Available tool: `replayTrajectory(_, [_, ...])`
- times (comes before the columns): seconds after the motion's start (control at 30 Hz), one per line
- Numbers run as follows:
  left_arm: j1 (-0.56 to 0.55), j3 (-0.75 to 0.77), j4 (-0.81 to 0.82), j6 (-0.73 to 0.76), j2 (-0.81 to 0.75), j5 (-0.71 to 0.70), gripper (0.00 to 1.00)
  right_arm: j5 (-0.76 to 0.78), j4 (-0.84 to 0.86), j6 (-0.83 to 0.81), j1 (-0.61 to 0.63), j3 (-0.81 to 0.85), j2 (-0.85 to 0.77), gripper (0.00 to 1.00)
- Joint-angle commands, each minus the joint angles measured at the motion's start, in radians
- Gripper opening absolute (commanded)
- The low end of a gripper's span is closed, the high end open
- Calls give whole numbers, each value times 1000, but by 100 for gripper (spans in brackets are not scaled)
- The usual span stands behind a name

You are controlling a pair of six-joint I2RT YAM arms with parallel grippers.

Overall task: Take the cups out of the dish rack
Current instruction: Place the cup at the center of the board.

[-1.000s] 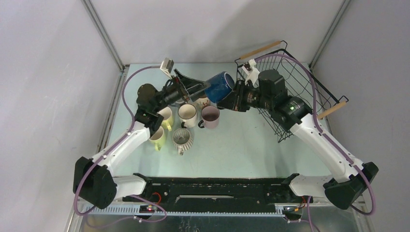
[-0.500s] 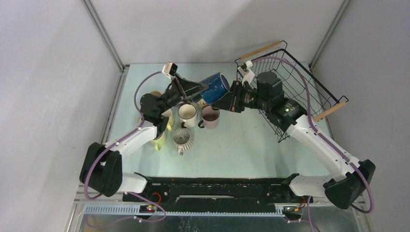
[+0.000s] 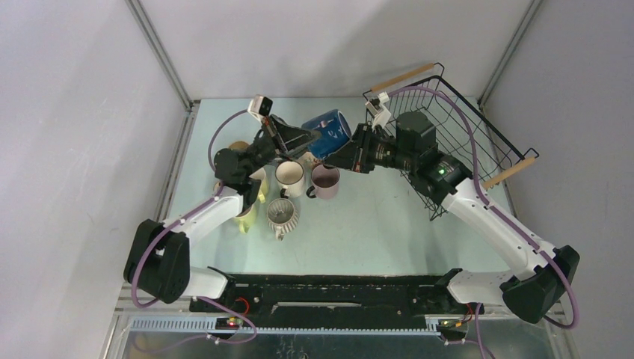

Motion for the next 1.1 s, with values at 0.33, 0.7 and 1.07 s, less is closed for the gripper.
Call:
replayTrajectory(0.33, [1, 4, -134, 164, -103, 32, 0, 160, -115, -117, 31, 8, -97, 88])
replayTrajectory(0.7, [0, 73, -801, 622, -227, 21, 0, 473, -333, -193, 42, -24, -271, 98])
replayTrajectory(1.07, [-156, 224, -1568, 1187, -256, -286, 0, 584, -400, -208, 13, -24, -298, 100])
